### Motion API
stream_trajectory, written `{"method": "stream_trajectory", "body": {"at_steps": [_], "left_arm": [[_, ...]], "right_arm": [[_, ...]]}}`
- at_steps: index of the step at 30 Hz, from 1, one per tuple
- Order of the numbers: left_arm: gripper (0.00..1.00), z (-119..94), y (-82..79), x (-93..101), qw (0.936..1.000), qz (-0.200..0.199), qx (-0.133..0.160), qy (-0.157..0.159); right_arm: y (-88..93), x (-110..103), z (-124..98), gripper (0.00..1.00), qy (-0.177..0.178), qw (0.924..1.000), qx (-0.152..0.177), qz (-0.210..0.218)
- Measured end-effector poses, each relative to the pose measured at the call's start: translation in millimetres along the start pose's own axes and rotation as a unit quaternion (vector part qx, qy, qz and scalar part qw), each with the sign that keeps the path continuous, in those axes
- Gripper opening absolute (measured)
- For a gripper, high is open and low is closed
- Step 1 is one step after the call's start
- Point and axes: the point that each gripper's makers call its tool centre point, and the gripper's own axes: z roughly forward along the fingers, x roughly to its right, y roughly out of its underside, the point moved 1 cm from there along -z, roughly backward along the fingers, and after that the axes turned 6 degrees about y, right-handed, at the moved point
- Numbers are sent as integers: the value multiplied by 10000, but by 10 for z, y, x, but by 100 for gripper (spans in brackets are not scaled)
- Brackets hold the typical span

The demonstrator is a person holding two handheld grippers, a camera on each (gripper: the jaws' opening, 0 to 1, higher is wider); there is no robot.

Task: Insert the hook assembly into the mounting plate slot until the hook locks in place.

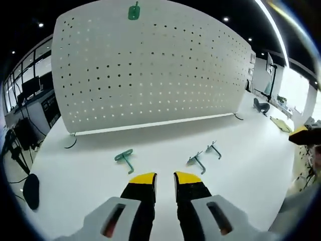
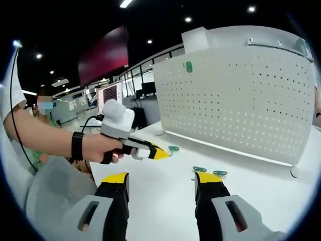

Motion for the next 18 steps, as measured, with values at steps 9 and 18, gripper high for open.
{"method": "stream_trajectory", "body": {"at_steps": [9,18], "left_arm": [[16,-47,90,105,9999,126,-32,109],[16,-68,167,269,9996,87,-13,286]], "right_arm": [[99,158,147,48,19,9997,-223,-9],[117,231,297,44,-41,9993,-358,-124]]}}
